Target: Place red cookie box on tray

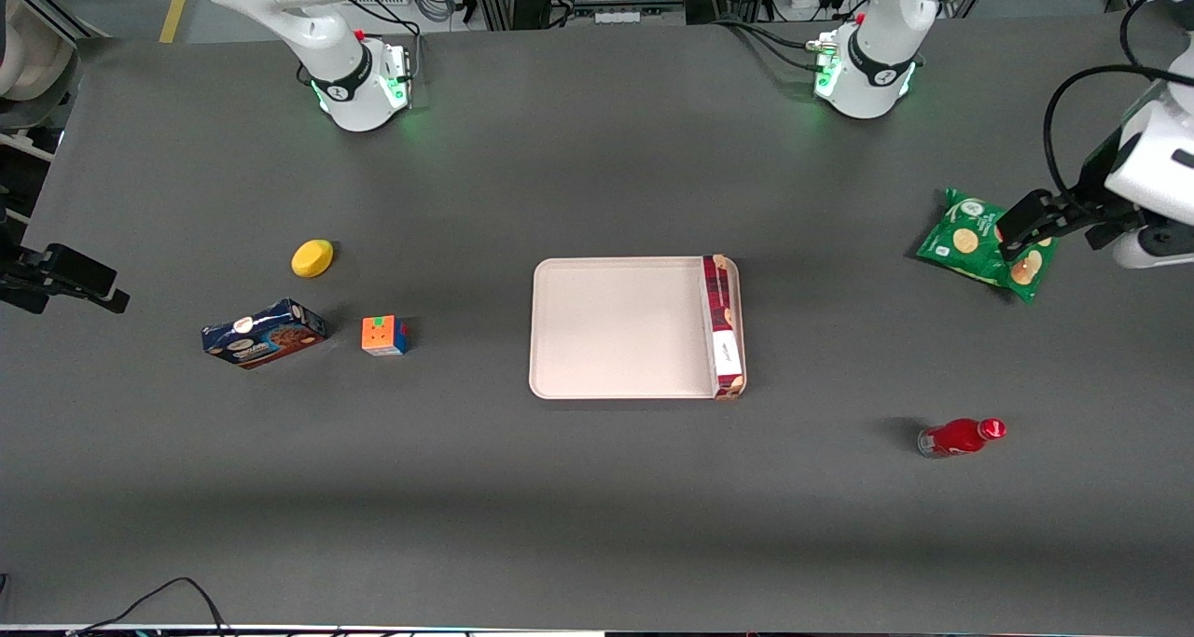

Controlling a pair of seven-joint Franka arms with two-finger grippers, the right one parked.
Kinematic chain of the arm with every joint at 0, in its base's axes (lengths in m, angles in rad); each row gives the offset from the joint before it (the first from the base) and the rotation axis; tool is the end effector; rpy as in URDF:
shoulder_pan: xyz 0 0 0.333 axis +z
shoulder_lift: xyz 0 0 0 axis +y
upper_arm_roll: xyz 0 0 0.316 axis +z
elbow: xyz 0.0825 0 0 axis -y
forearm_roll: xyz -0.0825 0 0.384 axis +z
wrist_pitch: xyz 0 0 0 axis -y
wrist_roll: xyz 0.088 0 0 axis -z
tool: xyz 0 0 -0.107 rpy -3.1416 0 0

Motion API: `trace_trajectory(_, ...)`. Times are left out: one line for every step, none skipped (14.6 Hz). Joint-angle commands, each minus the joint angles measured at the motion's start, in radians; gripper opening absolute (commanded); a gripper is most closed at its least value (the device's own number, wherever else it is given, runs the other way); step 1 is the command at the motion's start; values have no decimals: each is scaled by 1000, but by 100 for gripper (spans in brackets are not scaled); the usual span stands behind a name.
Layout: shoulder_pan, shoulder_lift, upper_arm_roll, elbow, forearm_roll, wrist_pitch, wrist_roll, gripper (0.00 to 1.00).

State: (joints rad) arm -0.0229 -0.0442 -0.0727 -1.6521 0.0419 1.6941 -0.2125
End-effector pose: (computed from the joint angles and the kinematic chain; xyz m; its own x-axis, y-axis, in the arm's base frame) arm 0.5499 -0.0496 0.6215 0.9894 0.1115 0.0934 0.1144 -0.9931 -0.0259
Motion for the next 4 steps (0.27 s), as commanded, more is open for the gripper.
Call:
trace_trajectory(6,-23,7,15,-19,-56,39,100)
trace_trajectory(6,-25,7,15,-19,-59,39,100)
trace_trajectory(6,-28,8,14,-19,-59,42,100)
trace_trajectory(6,-28,10,14,-20,-59,67,100)
